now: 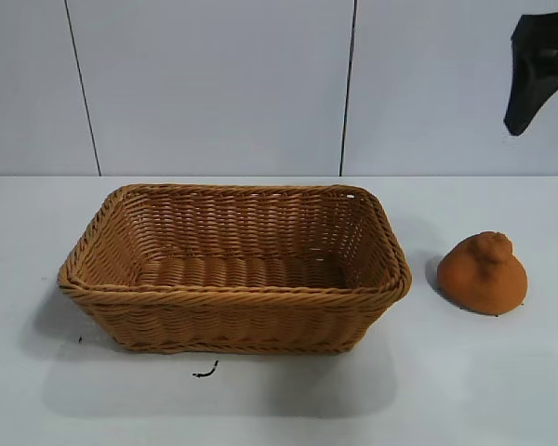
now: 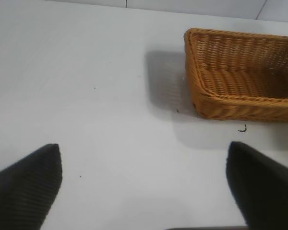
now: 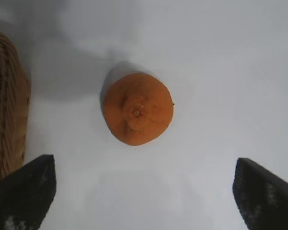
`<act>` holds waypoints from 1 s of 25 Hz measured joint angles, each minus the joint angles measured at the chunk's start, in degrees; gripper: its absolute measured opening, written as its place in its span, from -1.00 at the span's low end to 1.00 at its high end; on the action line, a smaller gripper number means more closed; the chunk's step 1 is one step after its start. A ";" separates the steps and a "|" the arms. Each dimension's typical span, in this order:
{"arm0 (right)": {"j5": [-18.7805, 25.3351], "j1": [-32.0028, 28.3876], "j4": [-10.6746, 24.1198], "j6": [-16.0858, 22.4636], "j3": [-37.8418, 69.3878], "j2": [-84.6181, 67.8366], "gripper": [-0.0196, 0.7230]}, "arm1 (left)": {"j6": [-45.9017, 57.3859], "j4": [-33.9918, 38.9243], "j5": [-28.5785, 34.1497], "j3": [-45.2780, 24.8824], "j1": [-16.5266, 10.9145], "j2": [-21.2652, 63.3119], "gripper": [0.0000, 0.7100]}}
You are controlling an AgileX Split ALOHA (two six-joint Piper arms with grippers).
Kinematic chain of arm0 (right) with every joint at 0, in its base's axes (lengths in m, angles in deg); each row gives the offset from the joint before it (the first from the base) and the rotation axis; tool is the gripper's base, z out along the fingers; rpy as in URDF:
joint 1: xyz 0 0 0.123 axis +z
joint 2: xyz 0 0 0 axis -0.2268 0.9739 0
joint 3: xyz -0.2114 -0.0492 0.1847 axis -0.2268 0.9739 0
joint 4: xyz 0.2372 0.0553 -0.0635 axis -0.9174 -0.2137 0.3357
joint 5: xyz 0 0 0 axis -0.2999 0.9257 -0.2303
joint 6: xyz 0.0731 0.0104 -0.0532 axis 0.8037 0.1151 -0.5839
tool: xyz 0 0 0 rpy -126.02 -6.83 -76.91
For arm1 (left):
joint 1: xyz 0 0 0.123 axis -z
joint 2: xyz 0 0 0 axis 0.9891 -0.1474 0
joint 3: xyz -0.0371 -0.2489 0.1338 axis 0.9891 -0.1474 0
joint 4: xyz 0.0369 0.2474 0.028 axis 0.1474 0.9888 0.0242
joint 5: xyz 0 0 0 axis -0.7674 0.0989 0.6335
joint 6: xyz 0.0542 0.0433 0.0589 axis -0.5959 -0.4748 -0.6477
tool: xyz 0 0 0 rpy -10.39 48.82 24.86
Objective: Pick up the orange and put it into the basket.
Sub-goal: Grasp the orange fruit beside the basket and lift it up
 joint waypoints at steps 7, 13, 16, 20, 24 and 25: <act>-0.06 0.00 -3.67 -1.45 -4.59 13.73 0.92 | 0.00 0.00 0.00 0.00 0.00 0.00 0.88; -0.05 0.00 -4.19 -1.94 -4.61 21.84 0.92 | 0.00 0.00 0.00 0.00 0.00 0.00 0.88; -0.87 0.00 -4.19 -1.89 -4.66 23.76 0.92 | 0.00 0.00 0.00 0.00 0.00 0.00 0.88; -2.19 0.00 -4.19 -0.84 -4.66 24.89 0.67 | 0.00 0.00 0.00 0.00 0.00 0.00 0.88; -1.86 0.00 -4.19 -0.82 -4.66 25.03 -0.17 | 0.00 0.00 0.00 0.00 0.00 0.00 0.88; -1.45 0.00 -4.19 -1.01 -4.66 25.03 -0.48 | 0.00 0.00 0.00 0.00 0.00 0.00 0.88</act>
